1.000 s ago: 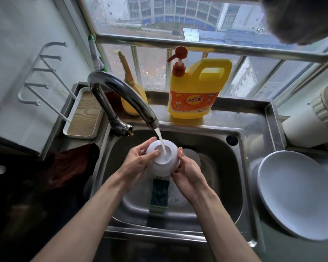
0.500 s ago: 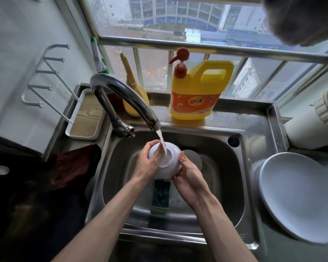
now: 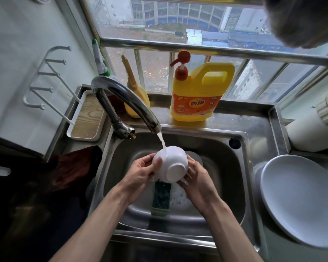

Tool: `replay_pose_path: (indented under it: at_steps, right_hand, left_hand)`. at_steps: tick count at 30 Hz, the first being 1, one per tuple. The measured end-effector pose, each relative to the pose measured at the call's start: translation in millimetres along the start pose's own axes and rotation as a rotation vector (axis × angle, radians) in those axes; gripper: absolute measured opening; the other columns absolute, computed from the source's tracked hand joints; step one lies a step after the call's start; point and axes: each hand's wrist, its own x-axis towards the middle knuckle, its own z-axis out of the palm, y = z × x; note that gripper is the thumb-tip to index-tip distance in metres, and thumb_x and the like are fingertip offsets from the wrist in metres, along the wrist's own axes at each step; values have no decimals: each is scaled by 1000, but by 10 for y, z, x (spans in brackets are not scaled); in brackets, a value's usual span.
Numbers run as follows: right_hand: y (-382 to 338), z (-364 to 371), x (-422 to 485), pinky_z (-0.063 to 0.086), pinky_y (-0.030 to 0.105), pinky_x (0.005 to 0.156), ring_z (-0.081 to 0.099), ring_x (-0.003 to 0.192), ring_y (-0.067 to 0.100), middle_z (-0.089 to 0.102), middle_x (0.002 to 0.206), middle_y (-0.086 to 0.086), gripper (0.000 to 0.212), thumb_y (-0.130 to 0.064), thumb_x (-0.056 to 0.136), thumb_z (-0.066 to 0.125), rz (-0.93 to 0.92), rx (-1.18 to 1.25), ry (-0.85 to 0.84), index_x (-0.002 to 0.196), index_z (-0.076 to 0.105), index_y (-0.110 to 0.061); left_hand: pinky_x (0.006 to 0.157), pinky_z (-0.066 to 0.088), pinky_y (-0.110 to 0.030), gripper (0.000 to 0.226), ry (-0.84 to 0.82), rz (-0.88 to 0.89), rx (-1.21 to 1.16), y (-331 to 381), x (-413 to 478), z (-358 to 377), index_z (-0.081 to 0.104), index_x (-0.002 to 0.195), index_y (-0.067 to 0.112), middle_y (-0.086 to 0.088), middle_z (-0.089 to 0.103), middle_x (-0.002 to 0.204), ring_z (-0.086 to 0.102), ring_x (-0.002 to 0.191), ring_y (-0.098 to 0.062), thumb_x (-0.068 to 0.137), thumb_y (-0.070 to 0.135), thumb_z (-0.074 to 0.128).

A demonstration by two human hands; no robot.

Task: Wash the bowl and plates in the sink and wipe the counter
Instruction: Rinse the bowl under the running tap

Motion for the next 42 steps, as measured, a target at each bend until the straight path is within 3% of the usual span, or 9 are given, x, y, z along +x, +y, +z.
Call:
replay_pose_path:
  at_steps: [7, 9, 12, 15, 18, 25, 29, 34, 42]
  right_hand:
    - [-45, 141, 28, 62, 48, 89, 71, 113, 30, 73, 123, 11, 41, -53, 97, 66, 80, -225, -52, 127, 71, -25]
    - [-85, 161, 41, 63, 42, 83, 74, 103, 26, 76, 116, 8, 22, -34, 100, 65, 18, -384, -95, 119, 75, -27]
    - [-104, 149, 29, 64, 44, 84, 74, 100, 26, 77, 105, 4, 34, 1, 94, 63, -163, -623, -65, 112, 76, -24]
    - [-62, 96, 9, 55, 35, 82, 65, 109, 21, 71, 111, -4, 35, -5, 98, 57, -401, -879, 148, 124, 71, -22]
    - [-28, 39, -9, 56, 36, 92, 63, 116, 11, 69, 118, -15, 43, -4, 100, 54, -657, -890, 218, 132, 67, -28]
    - [-121, -40, -228, 54, 45, 106, 62, 128, 14, 66, 139, -6, 55, -9, 96, 64, -855, -1058, 218, 145, 57, -32]
    - [-258, -342, -272, 54, 44, 77, 72, 103, 38, 76, 112, 13, 35, -17, 103, 54, -654, -1556, 442, 137, 56, -23]
    - [-231, -618, -303, 60, 48, 60, 75, 84, 41, 76, 110, 20, 48, -7, 93, 72, -984, -1310, 621, 139, 55, -7]
    - [-289, -752, -235, 60, 47, 61, 74, 98, 40, 68, 131, 17, 64, -21, 94, 76, -1067, -1330, 699, 148, 43, -12]
  left_hand:
    - [86, 58, -27, 24, -73, 214, 497, 22, -20, -219, 82, 94, 28, 2, 76, 106, 70, 107, -18, 75, 14, 88]
    - [100, 53, -30, 32, -78, 368, 852, -32, 6, -229, 80, 79, 39, 14, 75, 104, 62, 119, -9, 70, 11, 93]
    - [122, 31, -38, 32, -81, 546, 1075, -84, -33, -253, 79, 88, 45, 23, 62, 135, 31, 148, -6, 66, 29, 96]
    - [121, 30, -44, 87, -9, 334, 836, -80, -95, -257, 53, 141, 53, 15, 29, 163, 27, 152, -12, 63, 57, 91]
    - [95, 60, -44, 98, 78, 30, 392, -115, -102, -142, 29, 159, 40, -5, 41, 159, 58, 131, -26, 77, 51, 83]
    - [67, 65, -37, 19, 219, 44, 216, -354, 106, 344, 69, 112, 3, -19, 75, 101, 76, 82, -25, 94, -3, 67]
    - [76, 63, -28, 40, 170, 147, 387, -403, 241, 452, 72, 120, 26, 5, 78, 99, 75, 93, -11, 93, -4, 69]
    - [99, 56, -38, 49, 281, -53, 635, -789, 429, 359, 63, 136, 12, 3, 73, 107, 70, 104, -14, 91, -7, 65]
    - [49, 44, -27, 13, 543, -430, 132, -1239, 919, 695, 55, 105, 9, -13, 58, 79, 53, 61, -23, 99, 7, 66]
